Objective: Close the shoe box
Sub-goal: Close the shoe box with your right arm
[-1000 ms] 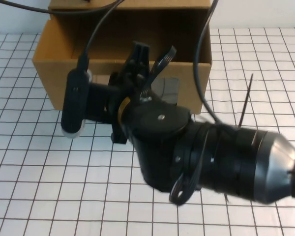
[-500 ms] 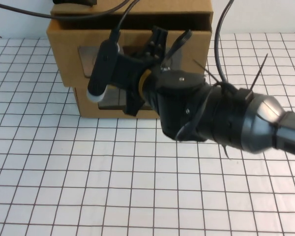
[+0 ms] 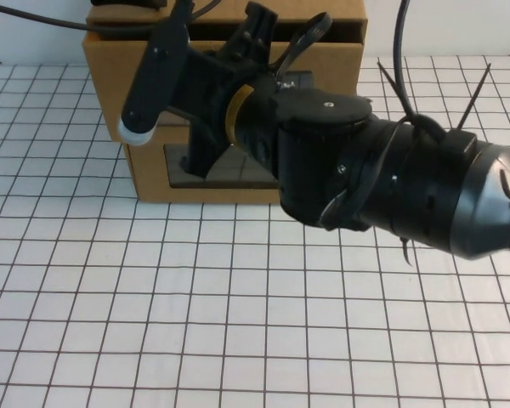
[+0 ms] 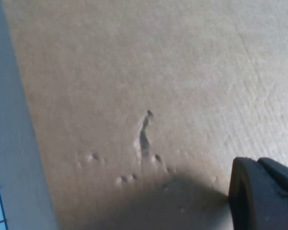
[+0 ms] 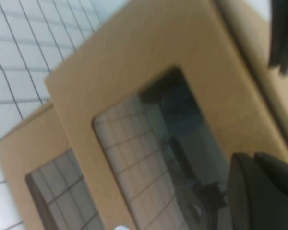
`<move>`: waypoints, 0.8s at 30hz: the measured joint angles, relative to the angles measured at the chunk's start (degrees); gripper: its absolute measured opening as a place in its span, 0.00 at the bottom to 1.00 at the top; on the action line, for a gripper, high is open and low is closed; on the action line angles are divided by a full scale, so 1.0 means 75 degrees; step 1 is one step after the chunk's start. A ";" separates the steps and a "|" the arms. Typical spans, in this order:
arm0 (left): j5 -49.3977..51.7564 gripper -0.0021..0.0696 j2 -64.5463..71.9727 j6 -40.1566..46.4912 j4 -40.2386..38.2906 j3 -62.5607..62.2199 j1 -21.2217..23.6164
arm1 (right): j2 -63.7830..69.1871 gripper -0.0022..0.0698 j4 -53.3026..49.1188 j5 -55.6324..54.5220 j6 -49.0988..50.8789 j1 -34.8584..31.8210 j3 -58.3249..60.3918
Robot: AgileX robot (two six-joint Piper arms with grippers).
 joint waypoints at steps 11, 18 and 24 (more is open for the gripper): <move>0.0000 0.02 0.0000 0.0000 -0.0028 0.0000 0.0000 | -0.0021 0.01 -0.1013 -0.0355 0.0920 -0.0341 0.0000; 0.0015 0.02 0.0000 0.0000 -0.0056 0.0000 0.0014 | 0.0192 0.01 -0.2240 -0.0720 0.2401 -0.0686 -0.0077; 0.0015 0.02 0.0000 0.0000 -0.0088 0.0000 0.0014 | 0.0542 0.01 -0.2551 -0.1083 0.2974 -0.1014 -0.0239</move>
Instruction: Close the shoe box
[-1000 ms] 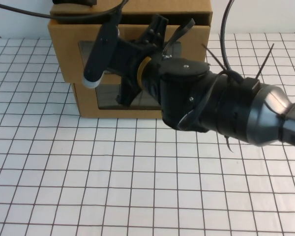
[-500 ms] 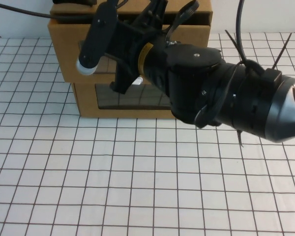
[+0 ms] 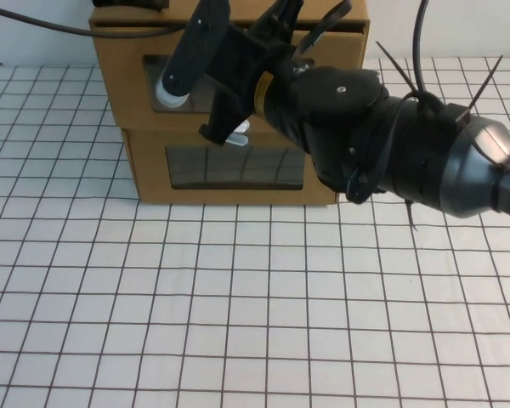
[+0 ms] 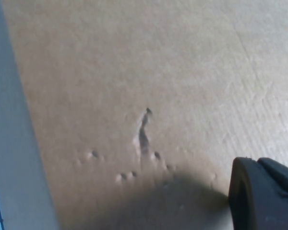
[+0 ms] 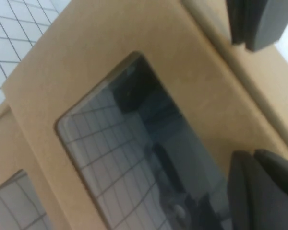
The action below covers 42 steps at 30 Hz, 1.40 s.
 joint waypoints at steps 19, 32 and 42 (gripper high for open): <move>0.0013 0.02 0.0000 0.0057 -0.0046 0.0000 0.0011 | 0.0299 0.01 0.0137 -0.0563 0.0830 -0.0360 -0.0533; 0.0078 0.02 -0.0476 0.0117 0.0065 0.0000 0.0413 | -0.0491 0.01 0.2433 0.0818 -0.0758 -0.0335 -0.0503; 0.0115 0.02 -0.1144 0.0355 0.0356 0.0000 0.0463 | -0.1225 0.01 0.7705 0.2672 -0.5123 -0.0335 -0.0760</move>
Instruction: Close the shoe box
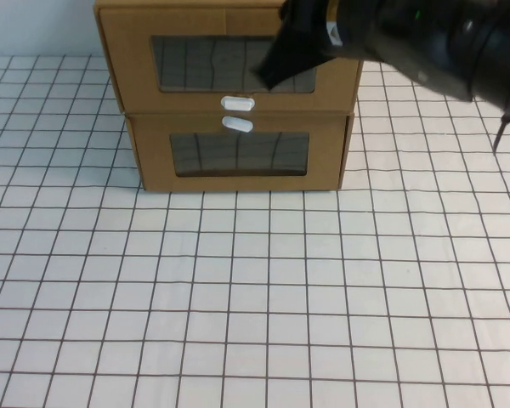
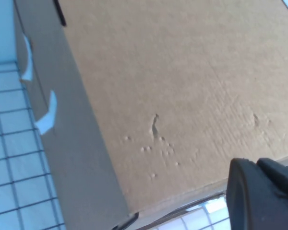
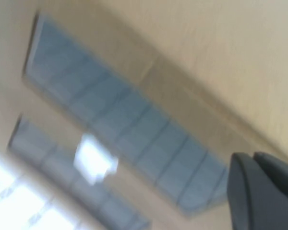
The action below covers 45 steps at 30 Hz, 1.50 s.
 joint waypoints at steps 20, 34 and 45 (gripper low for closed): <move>-0.1462 0.02 -0.4530 0.0333 0.2182 0.3566 0.0013 | -0.2311 0.01 0.5608 0.2726 -0.3674 -0.2851 -0.1459; -0.4570 0.02 -0.9024 -0.0452 0.3582 0.9497 0.0013 | -0.7382 0.01 0.5621 0.0384 -0.3773 -0.3067 0.4205; -0.5626 0.02 -1.1451 -0.0838 0.3572 1.2148 0.0013 | -1.0392 0.01 0.5755 -0.0395 -0.3773 -0.3067 0.7114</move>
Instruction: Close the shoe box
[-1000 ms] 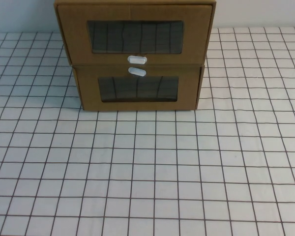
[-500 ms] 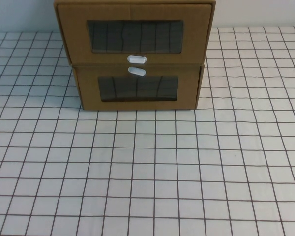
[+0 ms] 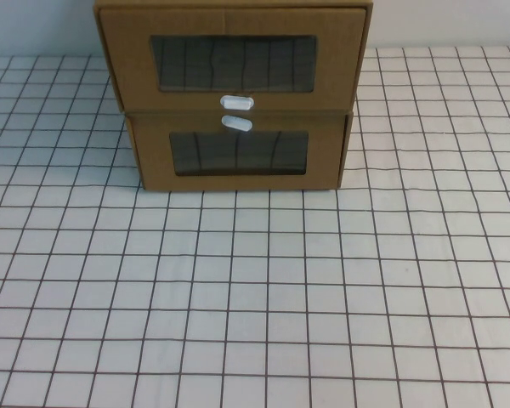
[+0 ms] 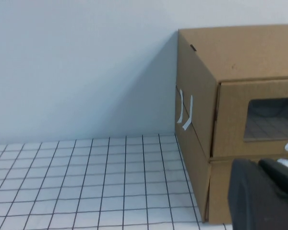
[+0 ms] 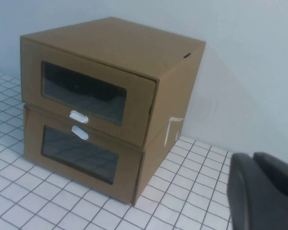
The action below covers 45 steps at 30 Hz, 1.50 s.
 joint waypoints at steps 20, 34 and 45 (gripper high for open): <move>-0.1373 0.02 -0.0643 -0.0105 0.0000 0.0593 0.0000 | -0.0217 0.01 0.0090 0.0185 0.0000 0.0000 0.0127; -0.1497 0.02 -0.0658 -0.0105 0.0076 0.0740 0.0000 | -0.0217 0.01 0.0138 0.0252 0.0000 0.0000 0.0127; -0.2162 0.02 -0.2096 -0.0120 0.0427 0.3916 0.0000 | -0.0217 0.01 0.0177 0.0270 0.0000 0.0000 0.0127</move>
